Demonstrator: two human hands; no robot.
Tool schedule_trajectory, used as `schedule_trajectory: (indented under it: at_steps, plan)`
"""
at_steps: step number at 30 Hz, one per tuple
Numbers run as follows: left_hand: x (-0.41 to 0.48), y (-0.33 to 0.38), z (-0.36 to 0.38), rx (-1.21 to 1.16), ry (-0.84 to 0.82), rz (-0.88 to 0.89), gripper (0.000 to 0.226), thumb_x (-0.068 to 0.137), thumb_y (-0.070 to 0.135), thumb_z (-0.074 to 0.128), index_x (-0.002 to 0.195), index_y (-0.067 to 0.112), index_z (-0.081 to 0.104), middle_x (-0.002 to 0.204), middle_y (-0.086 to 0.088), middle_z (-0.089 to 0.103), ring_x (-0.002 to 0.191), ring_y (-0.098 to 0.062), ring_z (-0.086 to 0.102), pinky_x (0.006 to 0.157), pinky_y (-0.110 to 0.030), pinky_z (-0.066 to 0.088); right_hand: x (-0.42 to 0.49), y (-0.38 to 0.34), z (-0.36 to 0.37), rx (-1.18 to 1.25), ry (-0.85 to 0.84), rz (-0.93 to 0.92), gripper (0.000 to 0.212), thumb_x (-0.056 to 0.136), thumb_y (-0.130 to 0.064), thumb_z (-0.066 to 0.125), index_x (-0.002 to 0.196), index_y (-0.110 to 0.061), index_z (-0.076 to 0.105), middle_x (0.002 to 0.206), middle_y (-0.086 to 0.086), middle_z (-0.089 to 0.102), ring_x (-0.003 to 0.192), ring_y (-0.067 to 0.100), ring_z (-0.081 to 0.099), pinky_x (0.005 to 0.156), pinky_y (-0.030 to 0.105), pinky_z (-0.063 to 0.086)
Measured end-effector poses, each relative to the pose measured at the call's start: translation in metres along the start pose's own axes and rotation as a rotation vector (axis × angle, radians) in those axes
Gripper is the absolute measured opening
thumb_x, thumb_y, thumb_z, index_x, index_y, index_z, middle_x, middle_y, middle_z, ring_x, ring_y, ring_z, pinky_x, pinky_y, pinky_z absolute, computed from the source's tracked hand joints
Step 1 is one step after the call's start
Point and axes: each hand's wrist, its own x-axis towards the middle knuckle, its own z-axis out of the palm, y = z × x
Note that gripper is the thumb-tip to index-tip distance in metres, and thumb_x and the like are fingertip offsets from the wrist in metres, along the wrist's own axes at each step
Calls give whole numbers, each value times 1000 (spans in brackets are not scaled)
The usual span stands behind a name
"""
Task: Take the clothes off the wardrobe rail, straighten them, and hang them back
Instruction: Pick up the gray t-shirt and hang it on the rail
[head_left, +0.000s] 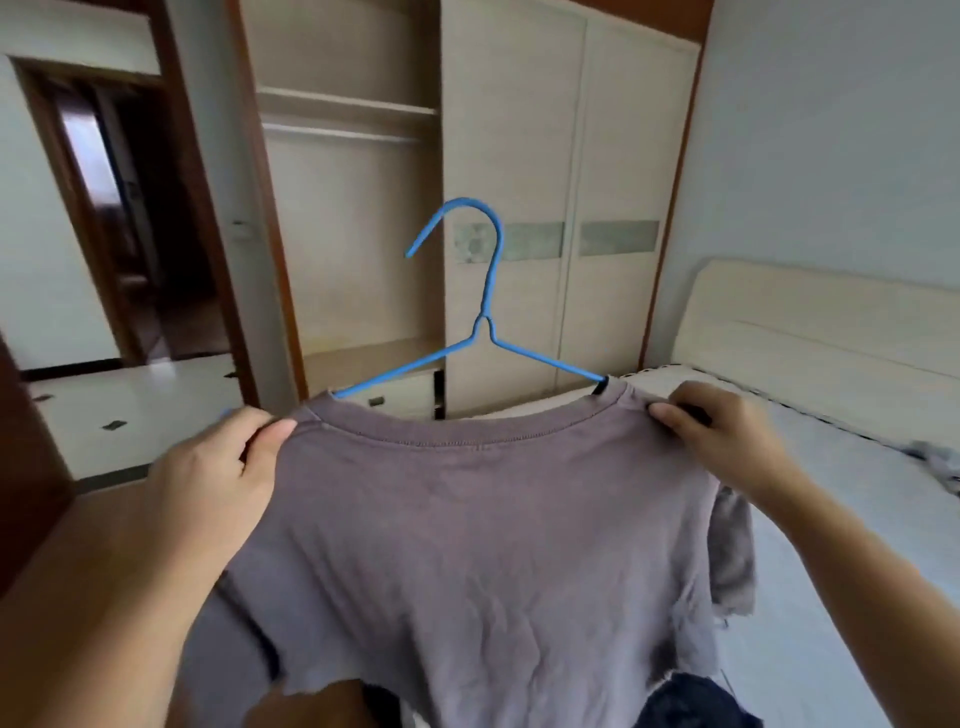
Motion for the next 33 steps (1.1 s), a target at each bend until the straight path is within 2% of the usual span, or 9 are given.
schedule_trajectory:
  at_steps: [6, 11, 14, 17, 20, 22, 24, 27, 33]
  plan:
    - [-39, -189, -42, 125, -130, -324, 19, 87, 25, 60, 80, 8, 65, 70, -23, 66, 70, -46, 61, 59, -38, 42, 29, -112, 185, 83, -298, -51, 32, 85, -25, 61, 56, -27, 49, 58, -5, 53, 59, 12, 48, 53, 17, 35]
    - [-79, -310, -72, 133, -177, -636, 36, 83, 44, 54, 82, 10, 64, 81, -21, 67, 79, -42, 60, 70, -42, 44, 23, -181, 326, 130, -496, -101, 34, 85, -24, 62, 55, -28, 47, 56, -6, 53, 60, 6, 53, 58, 16, 37]
    - [-78, -355, -77, 113, -196, -744, 27, 81, 46, 53, 80, 19, 60, 84, -18, 66, 84, -40, 59, 77, -44, 47, 28, -206, 384, 166, -574, -69, 33, 84, -21, 64, 54, -25, 50, 56, -6, 54, 56, 5, 51, 58, 10, 39]
    - [-68, -387, -68, 148, -221, -782, 16, 87, 34, 55, 74, 25, 57, 71, -2, 58, 82, -37, 58, 76, -41, 43, 47, -216, 430, 192, -617, -70, 33, 83, -18, 64, 54, -24, 51, 56, -6, 54, 54, 7, 49, 58, 8, 39]
    - [-54, -421, -46, 181, -264, -781, 25, 87, 39, 53, 63, 37, 47, 61, 14, 49, 71, -29, 56, 70, -41, 48, 73, -216, 478, 215, -671, -41, 32, 83, -16, 64, 55, -23, 52, 56, -6, 53, 57, 8, 49, 54, 14, 39]
    - [-40, -452, -24, 192, -305, -775, 23, 85, 43, 52, 63, 37, 47, 61, 13, 51, 68, -25, 56, 67, -40, 48, 95, -211, 520, 232, -712, -15, 29, 83, -17, 64, 57, -21, 55, 57, -5, 55, 59, 10, 51, 54, 17, 35]
    - [-18, -471, -6, 214, -314, -773, 16, 87, 33, 56, 71, 34, 54, 64, 6, 55, 69, -24, 55, 65, -35, 43, 115, -210, 555, 252, -732, 7, 23, 83, -17, 65, 61, -17, 60, 61, -1, 59, 62, 12, 53, 57, 19, 37]
    - [34, -503, 37, 296, -309, -730, 18, 87, 30, 55, 86, 15, 65, 79, -5, 64, 72, -19, 50, 65, -29, 32, 169, -209, 609, 308, -726, 51, 17, 83, -19, 65, 68, -10, 64, 68, 6, 62, 68, 18, 57, 61, 26, 41]
    - [127, -560, 132, 309, -346, -765, 17, 89, 32, 52, 88, 18, 62, 79, 5, 54, 75, -12, 45, 71, -27, 32, 284, -209, 690, 340, -671, 135, 16, 83, -17, 64, 68, -12, 63, 72, 8, 63, 72, 22, 57, 63, 30, 40]
